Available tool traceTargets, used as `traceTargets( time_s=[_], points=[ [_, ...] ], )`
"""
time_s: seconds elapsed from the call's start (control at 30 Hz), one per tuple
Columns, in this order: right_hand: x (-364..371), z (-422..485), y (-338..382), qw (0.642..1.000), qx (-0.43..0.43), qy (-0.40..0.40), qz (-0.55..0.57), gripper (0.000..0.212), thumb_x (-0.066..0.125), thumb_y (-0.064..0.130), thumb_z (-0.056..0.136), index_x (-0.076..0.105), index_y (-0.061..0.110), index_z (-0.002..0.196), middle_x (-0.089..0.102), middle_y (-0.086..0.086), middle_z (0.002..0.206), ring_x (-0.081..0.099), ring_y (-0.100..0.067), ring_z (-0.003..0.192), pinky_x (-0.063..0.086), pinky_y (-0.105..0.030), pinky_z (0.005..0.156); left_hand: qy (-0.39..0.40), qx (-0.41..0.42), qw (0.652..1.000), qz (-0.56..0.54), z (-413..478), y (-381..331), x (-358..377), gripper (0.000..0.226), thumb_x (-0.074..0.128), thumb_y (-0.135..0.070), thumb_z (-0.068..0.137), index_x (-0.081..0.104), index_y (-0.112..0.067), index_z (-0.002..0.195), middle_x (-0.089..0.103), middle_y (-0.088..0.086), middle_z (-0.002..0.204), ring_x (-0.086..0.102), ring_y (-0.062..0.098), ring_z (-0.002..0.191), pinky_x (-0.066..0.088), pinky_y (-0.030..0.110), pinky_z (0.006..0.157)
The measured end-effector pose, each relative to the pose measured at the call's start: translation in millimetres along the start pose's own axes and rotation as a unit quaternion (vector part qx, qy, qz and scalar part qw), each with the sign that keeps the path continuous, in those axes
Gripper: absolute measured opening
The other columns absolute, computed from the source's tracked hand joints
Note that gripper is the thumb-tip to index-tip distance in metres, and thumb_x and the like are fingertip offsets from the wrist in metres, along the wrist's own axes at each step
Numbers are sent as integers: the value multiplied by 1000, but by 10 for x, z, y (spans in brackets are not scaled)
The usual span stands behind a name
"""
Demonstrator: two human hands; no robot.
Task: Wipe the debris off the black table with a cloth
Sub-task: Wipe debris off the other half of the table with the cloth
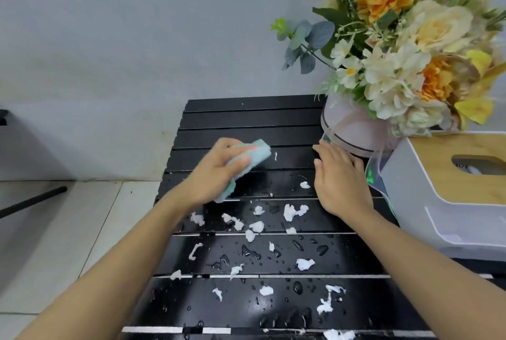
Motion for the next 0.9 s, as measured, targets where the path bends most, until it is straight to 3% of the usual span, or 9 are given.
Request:
traceTargets(
  time_s=[0.1, 0.17, 0.27, 0.4, 0.47, 0.57, 0.7, 0.77, 0.9],
  points=[
    [4, 7, -1, 1000, 1, 4, -1, 38, 33, 25, 103, 45, 22, 139, 38, 5, 153, 29, -13, 142, 21, -36, 111, -171, -109, 968, 145, 150, 687, -973, 43, 46, -57, 94, 62, -31, 124, 51, 14, 117, 59, 33, 99, 50, 51, 87],
    [5, 2, 7, 1000, -3, 1, -3, 38, 34, 25, 103, 45, 21, 139, 38, 5, 153, 30, -14, 142, 22, -36, 110, -175, -158, 916, 324, 117, 989, -1099, 43, 40, -54, 96, 61, -30, 124, 49, 15, 123, 48, 42, 109, 42, 51, 97],
    [1, -11, -8, 1000, 1, -5, -3, 38, 35, 24, 102, 46, 20, 139, 39, 4, 152, 31, -14, 141, 23, -37, 111, -186, -64, 893, 405, -123, 611, -655, 42, 36, -42, 98, 60, -21, 126, 47, 15, 124, 46, 38, 96, 44, 49, 86],
    [18, 1, -8, 1000, -3, 0, -8, 38, 35, 23, 102, 46, 20, 139, 39, 4, 152, 31, -15, 141, 23, -37, 112, 55, 26, 979, 193, -433, 51, 281, 42, 37, -44, 99, 54, -30, 134, 42, -4, 125, 43, 16, 107, 36, 30, 98],
    [10, 2, -6, 1000, -2, -4, -5, 37, 37, 23, 102, 47, 20, 138, 40, 3, 151, 32, -16, 141, 24, -38, 111, 100, -38, 994, -14, -369, -17, 254, 33, 50, -36, 98, 59, -23, 127, 48, -5, 113, 58, 12, 84, 49, 24, 74],
    [0, 11, -2, 1000, 0, -5, -8, 37, 37, 23, 102, 47, 20, 138, 41, 4, 151, 33, -15, 141, 25, -38, 110, -100, -77, 989, -73, 76, 318, -507, 53, 57, -53, 88, 60, 0, 95, 46, 18, 77, 46, 22, 41, 39, 27, 38],
    [7, 1, 3, 1000, -5, -6, -18, 38, 37, 23, 102, 47, 19, 138, 41, 3, 151, 33, -16, 141, 25, -37, 110, -247, -220, 880, 340, 310, 863, -977, 36, 42, -42, 99, 62, -18, 115, 48, 18, 120, 48, 41, 103, 44, 50, 87],
    [2, 3, -4, 1000, -2, -8, -18, 38, 37, 23, 102, 48, 20, 138, 42, 3, 151, 33, -15, 140, 26, -37, 110, -232, -166, 857, 429, 334, 642, -574, 30, 43, -27, 98, 58, -13, 121, 45, 17, 125, 45, 39, 100, 43, 48, 82],
    [9, 10, -4, 1000, -4, -9, -16, 38, 38, 23, 102, 48, 19, 138, 43, 3, 150, 35, -15, 140, 27, -37, 109, -14, 52, 956, 290, 28, -96, 557, 42, 43, -36, 93, 56, -24, 132, 45, 5, 124, 45, 27, 102, 42, 40, 91]
  ],
)
Point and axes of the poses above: each hand's wrist, its own z-axis towards the middle knuckle, its own x-axis out of the palm, y = z × x, the point moved 10 cm from there along z, towards the middle knuckle
